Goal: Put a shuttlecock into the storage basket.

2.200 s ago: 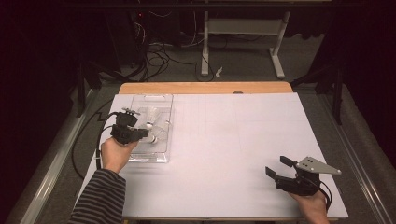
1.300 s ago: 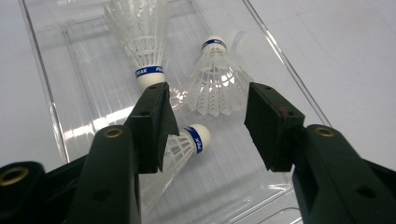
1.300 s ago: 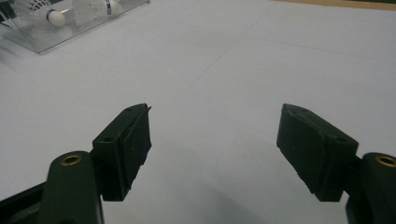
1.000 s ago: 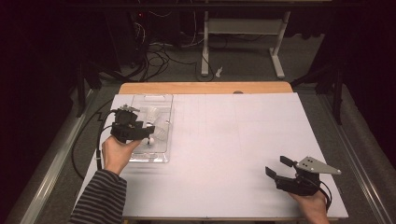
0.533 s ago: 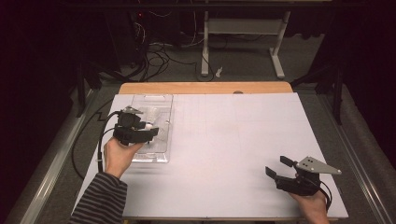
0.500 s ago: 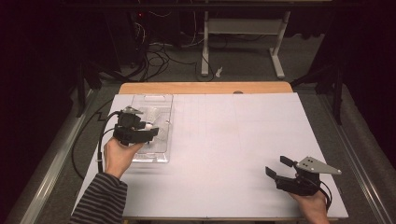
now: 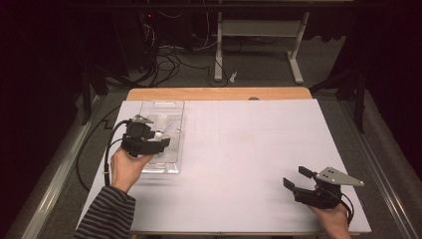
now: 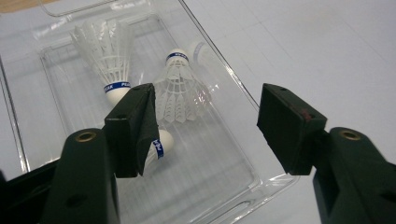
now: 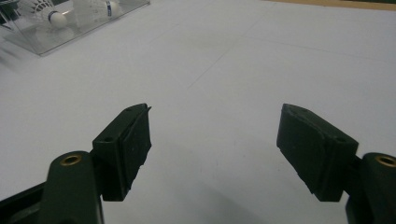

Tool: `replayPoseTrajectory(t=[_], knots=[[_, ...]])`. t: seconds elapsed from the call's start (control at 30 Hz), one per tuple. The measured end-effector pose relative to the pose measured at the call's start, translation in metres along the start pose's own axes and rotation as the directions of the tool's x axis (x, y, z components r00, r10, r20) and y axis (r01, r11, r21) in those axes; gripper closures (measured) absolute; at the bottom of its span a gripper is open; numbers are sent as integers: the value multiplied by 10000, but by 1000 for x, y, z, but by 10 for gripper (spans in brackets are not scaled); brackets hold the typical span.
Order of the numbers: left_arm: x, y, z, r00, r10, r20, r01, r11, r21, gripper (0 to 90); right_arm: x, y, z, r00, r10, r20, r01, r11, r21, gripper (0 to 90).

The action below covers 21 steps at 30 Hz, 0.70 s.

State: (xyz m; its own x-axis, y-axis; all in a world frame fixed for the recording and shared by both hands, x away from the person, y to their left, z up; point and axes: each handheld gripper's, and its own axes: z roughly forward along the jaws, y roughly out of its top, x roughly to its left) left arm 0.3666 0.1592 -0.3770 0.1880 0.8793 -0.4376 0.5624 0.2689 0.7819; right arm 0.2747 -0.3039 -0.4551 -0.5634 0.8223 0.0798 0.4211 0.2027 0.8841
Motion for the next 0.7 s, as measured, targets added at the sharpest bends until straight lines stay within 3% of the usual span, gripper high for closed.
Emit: replayPoseTrajectory(t=[0.7], knots=[[-1, -11, -10, 9997, 34, 237, -31, 9999, -116, 359, 0, 0, 0, 10000, -34, 4, 34, 10000, -4, 268]])
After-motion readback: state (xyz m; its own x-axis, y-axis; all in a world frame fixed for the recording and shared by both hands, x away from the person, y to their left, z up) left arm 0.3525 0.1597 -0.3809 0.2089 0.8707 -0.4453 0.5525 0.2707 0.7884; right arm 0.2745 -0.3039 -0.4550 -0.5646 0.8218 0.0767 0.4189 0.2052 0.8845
